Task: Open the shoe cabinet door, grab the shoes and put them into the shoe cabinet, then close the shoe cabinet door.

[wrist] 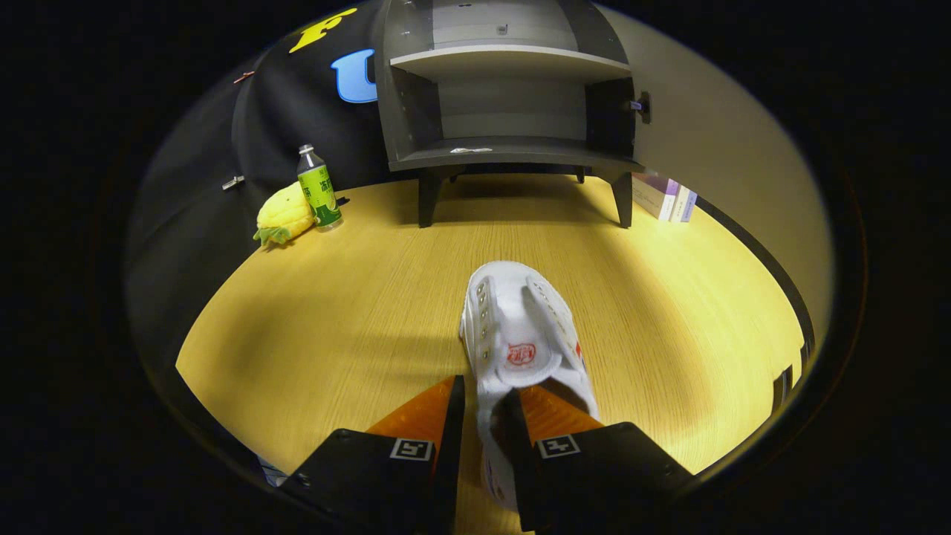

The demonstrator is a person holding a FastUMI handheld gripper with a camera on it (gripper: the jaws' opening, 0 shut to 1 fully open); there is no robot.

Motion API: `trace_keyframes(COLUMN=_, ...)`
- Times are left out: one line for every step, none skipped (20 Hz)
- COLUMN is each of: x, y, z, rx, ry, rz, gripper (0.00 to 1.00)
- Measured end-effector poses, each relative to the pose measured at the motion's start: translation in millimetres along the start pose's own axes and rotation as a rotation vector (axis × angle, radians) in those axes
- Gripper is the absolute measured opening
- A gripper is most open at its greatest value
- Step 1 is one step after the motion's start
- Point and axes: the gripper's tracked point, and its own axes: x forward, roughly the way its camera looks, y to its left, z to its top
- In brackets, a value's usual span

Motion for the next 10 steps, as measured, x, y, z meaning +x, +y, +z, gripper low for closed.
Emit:
trace_keyframes(x=3.8, y=0.6, z=1.9, rx=-0.006, ry=-0.001, rz=0.000, gripper=0.36)
trace_keyframes(x=7.5, y=0.6, z=4.1, rx=-0.012, ry=-0.005, rz=-0.002, gripper=0.35)
trace_keyframes(x=9.7, y=1.0, z=4.8, rx=-0.022, ry=-0.005, rz=-0.006, gripper=0.35)
trace_keyframes(x=8.4, y=-1.5, z=7.6, rx=-0.031, ry=-0.009, rz=-0.023, gripper=0.35)
trace_keyframes(x=3.8, y=-0.8, z=6.2, rx=-0.037, ry=-0.007, rz=-0.007, gripper=0.34)
trace_keyframes(x=11.5, y=0.2, z=6.7, rx=-0.039, ry=-0.004, rz=-0.013, gripper=0.12)
trace_keyframes(x=13.4, y=-0.3, z=6.4, rx=-0.046, ry=-0.004, rz=-0.017, gripper=0.11)
trace_keyframes(x=13.6, y=0.6, z=5.8, rx=-0.052, ry=-0.002, rz=-0.018, gripper=0.11)
trace_keyframes(x=12.1, y=0.0, z=8.4, rx=-0.054, ry=-0.004, rz=-0.019, gripper=0.11)
trace_keyframes(x=18.4, y=1.6, z=5.9, rx=-0.058, ry=0.000, rz=-0.018, gripper=0.08)
